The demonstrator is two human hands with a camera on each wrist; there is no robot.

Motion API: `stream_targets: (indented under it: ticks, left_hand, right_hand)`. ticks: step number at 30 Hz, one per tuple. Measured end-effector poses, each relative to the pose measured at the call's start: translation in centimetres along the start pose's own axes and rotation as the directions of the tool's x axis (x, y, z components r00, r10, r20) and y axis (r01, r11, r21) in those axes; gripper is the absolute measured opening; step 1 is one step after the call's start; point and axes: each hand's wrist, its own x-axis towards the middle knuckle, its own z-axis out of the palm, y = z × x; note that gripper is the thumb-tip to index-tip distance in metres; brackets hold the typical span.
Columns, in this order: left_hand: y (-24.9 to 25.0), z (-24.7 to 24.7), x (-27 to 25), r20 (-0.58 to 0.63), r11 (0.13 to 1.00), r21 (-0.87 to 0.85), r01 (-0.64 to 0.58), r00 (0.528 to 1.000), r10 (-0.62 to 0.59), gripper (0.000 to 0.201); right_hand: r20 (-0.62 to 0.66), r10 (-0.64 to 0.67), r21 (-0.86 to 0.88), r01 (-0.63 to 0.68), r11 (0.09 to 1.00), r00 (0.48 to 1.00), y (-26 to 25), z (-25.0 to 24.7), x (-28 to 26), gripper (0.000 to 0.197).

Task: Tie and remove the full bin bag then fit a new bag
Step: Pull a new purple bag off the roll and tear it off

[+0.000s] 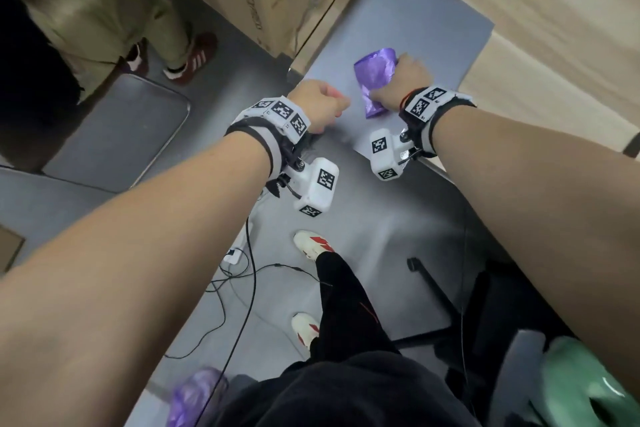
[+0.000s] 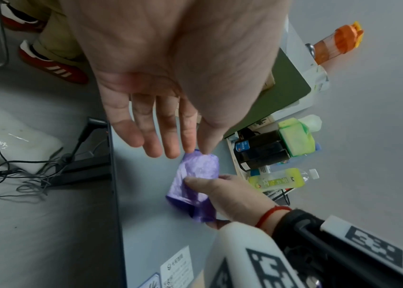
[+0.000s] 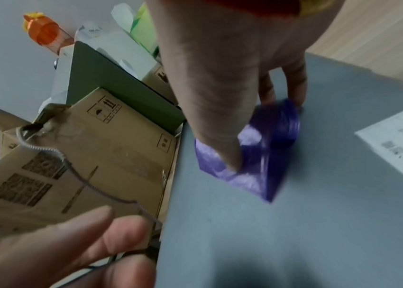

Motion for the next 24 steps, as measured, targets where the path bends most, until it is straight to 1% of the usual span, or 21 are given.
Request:
stream_targets:
  ticks: [2,3,5,6,7,8,9,10,11,12,13,14,15,17,19,22,24]
  left_hand:
    - [-1.0,-0.9,0.1,-0.007,0.999,-0.034,0.026,1.000,-0.026,0.009]
    - [-1.5,-1.4,0.0,-0.012,0.997,-0.059,0.049,0.999,-0.050,0.009]
    - [-2.9,-2.5,-0.4,-0.042,0.989,-0.118,0.085,0.995,-0.091,0.013]
    - [-3.6,-3.4,-0.9,-0.060,0.983,-0.156,0.095,0.993,-0.106,0.013]
    - [-4.5,-4.3,-1.5,-0.081,0.975,-0.199,0.102,0.989,-0.120,0.013]
    - [-5.4,-5.3,-2.0,-0.106,0.964,-0.243,0.111,0.985,-0.140,0.015]
    - [-6.3,-6.3,-2.9,-0.130,0.947,-0.299,0.120,0.978,-0.165,0.019]
    - [-7.2,-7.4,-3.8,-0.148,0.927,-0.355,0.122,0.972,-0.185,0.022]
    - [-8.2,-8.5,-4.9,-0.163,0.904,-0.412,0.116,0.966,-0.199,0.025]
    - [-9.1,-9.7,-6.0,-0.174,0.875,-0.473,0.103,0.963,-0.207,0.028]
    - [-10.3,-10.9,-7.3,-0.184,0.839,-0.537,0.088,0.958,-0.218,0.029]
    - [-11.7,-12.2,-9.1,-0.200,0.800,-0.595,0.072,0.951,-0.234,0.030]
    - [-13.0,-13.4,-10.7,-0.214,0.765,-0.641,0.061,0.943,-0.255,0.030]
    - [-15.5,-15.4,-13.7,-0.243,0.683,-0.730,0.034,0.920,-0.306,0.029]
    - [-19.0,-17.3,-17.9,-0.311,0.605,-0.796,-0.030,0.877,-0.366,0.026]
    - [-23.1,-19.2,-23.6,-0.350,0.529,-0.843,-0.092,0.842,-0.411,0.025]
    - [-25.5,-19.8,-27.7,-0.369,0.509,-0.852,-0.122,0.829,-0.420,0.020]
  right_hand:
    - [0.046,-0.032,-0.002,0.032,0.999,0.998,-1.3,0.4,-0.3,0.068]
    - [0.091,-0.084,0.003,0.084,0.996,0.992,-2.1,0.6,-0.7,0.058]
    - [0.197,-0.224,0.049,0.218,0.975,0.955,-4.3,0.9,-2.4,0.037]
    - [0.264,-0.287,0.101,0.269,0.958,0.921,-5.8,1.3,-3.6,0.030]
    - [0.340,-0.353,0.170,0.312,0.935,0.872,-7.3,1.8,-4.9,0.028]
    - [0.410,-0.404,0.247,0.327,0.912,0.818,-8.8,2.5,-6.2,0.032]
    - [0.466,-0.441,0.310,0.326,0.893,0.767,-10.2,3.2,-7.4,0.041]
    - [0.504,-0.463,0.340,0.325,0.882,0.729,-11.5,4.1,-8.4,0.051]
    - [0.533,-0.485,0.359,0.333,0.872,0.694,-12.9,4.9,-9.4,0.055]
    - [0.557,-0.509,0.389,0.336,0.858,0.656,-14.3,5.5,-10.4,0.051]
    - [0.578,-0.526,0.429,0.316,0.846,0.624,-15.7,5.9,-11.7,0.041]
    - [0.607,-0.545,0.462,0.301,0.834,0.579,-17.2,6.5,-13.3,0.031]
    - [0.634,-0.562,0.485,0.293,0.824,0.532,-18.6,6.9,-14.7,0.027]
    - [0.668,-0.600,0.517,0.306,0.799,0.440,-21.0,7.7,-17.5,0.030]
    - [0.708,-0.618,0.509,0.359,0.782,0.341,-24.0,9.3,-21.7,0.031]
    - [0.738,-0.629,0.496,0.436,0.751,0.244,-27.4,11.5,-27.9,0.030]
    - [0.744,-0.643,0.495,0.498,0.712,0.180,-29.0,12.9,-32.3,0.028]
